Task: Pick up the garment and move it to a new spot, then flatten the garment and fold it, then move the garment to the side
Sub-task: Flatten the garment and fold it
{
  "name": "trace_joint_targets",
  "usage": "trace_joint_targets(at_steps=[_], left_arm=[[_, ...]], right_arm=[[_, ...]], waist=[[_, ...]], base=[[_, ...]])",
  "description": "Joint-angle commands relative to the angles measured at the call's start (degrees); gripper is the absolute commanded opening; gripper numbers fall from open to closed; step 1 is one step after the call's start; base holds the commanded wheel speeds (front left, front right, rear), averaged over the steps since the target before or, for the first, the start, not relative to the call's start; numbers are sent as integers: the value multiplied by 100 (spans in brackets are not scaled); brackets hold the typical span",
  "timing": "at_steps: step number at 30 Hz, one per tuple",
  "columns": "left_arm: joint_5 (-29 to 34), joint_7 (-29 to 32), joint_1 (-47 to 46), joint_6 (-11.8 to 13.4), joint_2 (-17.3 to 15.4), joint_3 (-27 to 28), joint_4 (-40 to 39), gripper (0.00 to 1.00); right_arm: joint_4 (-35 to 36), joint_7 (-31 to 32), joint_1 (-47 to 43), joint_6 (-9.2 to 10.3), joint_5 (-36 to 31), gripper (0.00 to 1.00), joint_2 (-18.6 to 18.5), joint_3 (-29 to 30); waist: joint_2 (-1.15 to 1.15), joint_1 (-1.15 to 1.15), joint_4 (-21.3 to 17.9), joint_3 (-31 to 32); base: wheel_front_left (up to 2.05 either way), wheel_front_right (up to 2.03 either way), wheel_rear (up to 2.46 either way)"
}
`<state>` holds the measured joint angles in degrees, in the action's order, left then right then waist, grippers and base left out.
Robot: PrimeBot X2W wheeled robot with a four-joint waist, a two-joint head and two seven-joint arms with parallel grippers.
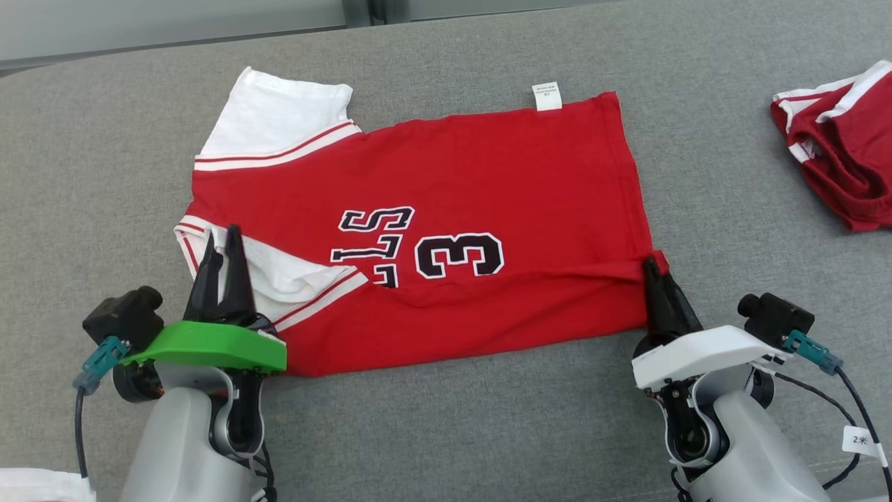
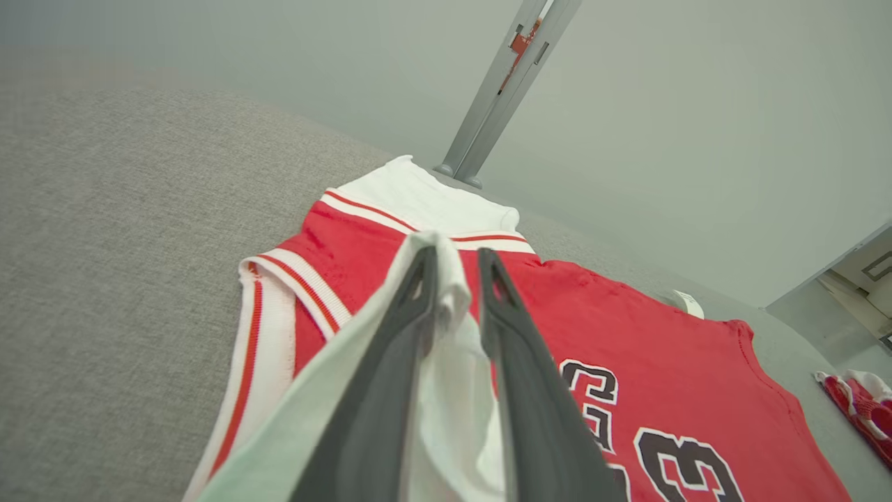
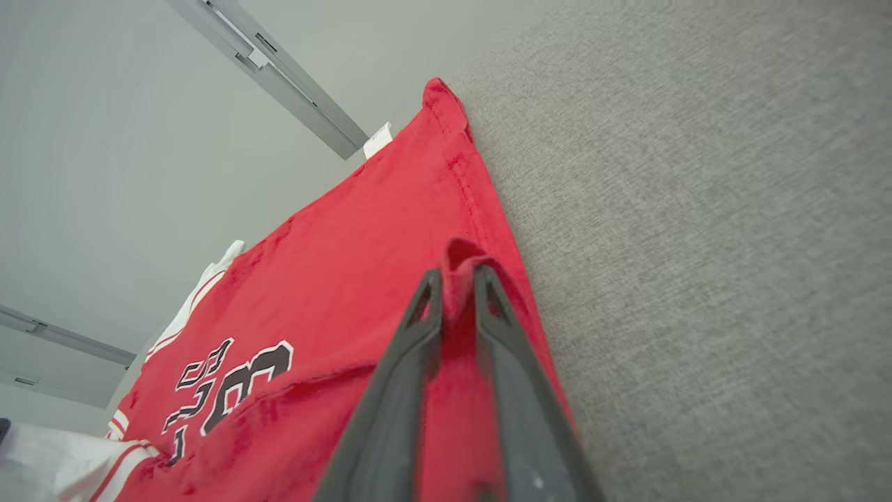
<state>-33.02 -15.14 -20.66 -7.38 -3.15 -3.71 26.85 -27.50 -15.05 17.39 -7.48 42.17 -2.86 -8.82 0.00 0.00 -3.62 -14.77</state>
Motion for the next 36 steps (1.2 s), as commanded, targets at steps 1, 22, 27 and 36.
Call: trace_joint_targets(at_steps=[1,22,27,36], left_arm=[[-77,3,-77,-14,-9,-38,-17,100],[-916,183,1422,-8,-594,227,-513,100],[-1055,789,1689,90,-633,75,-347,100],[-1132,1153,1576,270,-551,-55,-259,100]], right_arm=[[13,-15,55,-2,11,100,-9,25],[1547,-15,-765,-2,-1198,100,-10,938],[1615,-15,-968,-2,-1157,100,-9,893],[1625,-15,-918,-2,-1164,100,-10,818]], waist=[[0,0,5,7],[0,0,301,491],[0,0,335,544],[0,0,234,440]], base=[[0,0,0],[0,0,0],[0,0,0],[0,0,0]])
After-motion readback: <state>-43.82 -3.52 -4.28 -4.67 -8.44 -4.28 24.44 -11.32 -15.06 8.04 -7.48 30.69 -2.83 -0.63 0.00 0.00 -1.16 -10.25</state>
